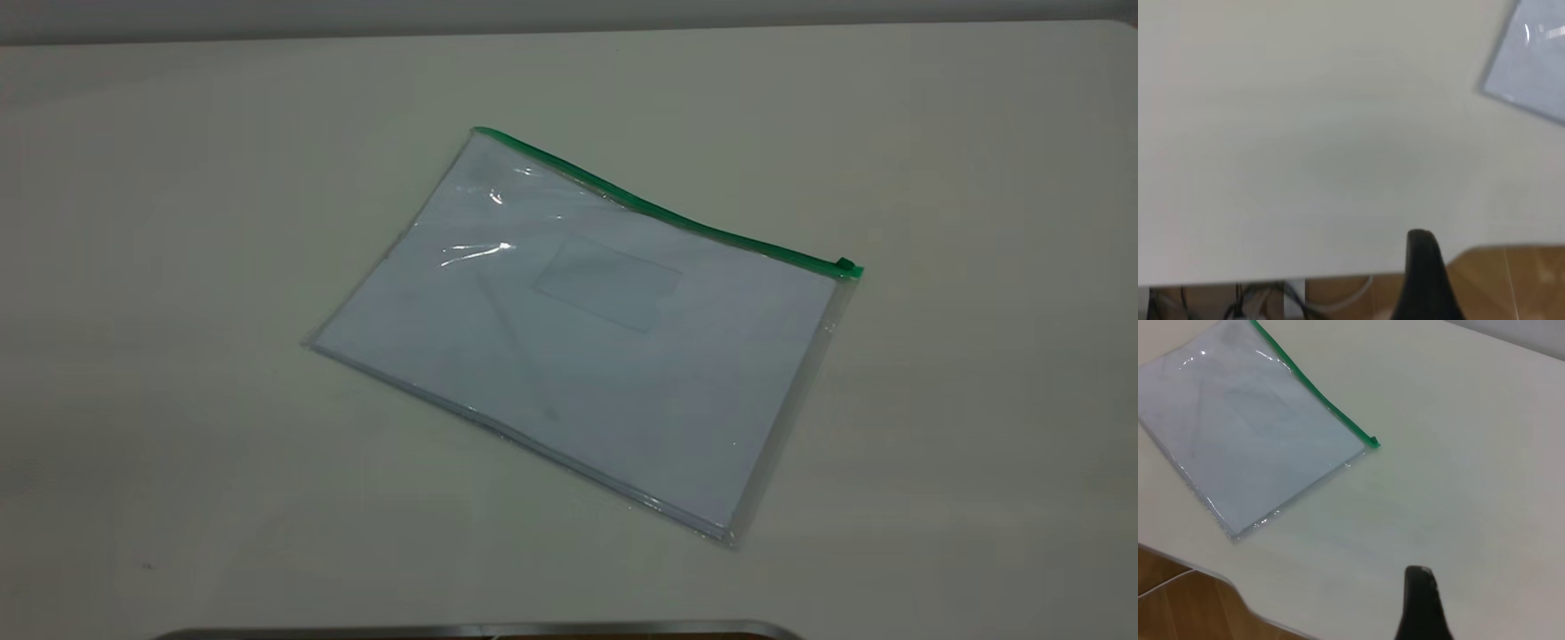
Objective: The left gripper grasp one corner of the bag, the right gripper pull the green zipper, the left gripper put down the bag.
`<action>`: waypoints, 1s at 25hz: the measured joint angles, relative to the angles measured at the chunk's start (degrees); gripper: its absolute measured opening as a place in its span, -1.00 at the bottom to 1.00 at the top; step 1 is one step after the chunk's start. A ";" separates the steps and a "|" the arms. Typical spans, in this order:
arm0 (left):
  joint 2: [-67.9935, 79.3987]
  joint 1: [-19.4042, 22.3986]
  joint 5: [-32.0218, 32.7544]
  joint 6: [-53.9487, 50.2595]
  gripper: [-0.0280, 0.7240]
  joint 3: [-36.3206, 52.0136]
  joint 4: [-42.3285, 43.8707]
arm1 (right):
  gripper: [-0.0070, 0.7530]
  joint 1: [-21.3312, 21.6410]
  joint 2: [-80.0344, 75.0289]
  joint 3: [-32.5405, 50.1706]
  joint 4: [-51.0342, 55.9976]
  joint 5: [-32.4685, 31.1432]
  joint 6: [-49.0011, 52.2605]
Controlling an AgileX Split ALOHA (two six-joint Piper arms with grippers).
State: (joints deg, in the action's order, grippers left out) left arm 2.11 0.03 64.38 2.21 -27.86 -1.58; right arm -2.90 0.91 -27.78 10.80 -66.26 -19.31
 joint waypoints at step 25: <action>-3.17 0.31 0.59 0.00 0.64 0.00 -0.51 | 0.49 2.13 0.00 0.00 0.11 0.00 0.00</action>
State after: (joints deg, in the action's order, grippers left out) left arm -1.06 0.34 64.97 2.21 -27.86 -2.09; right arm -0.77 0.91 -27.78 10.91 -66.26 -19.31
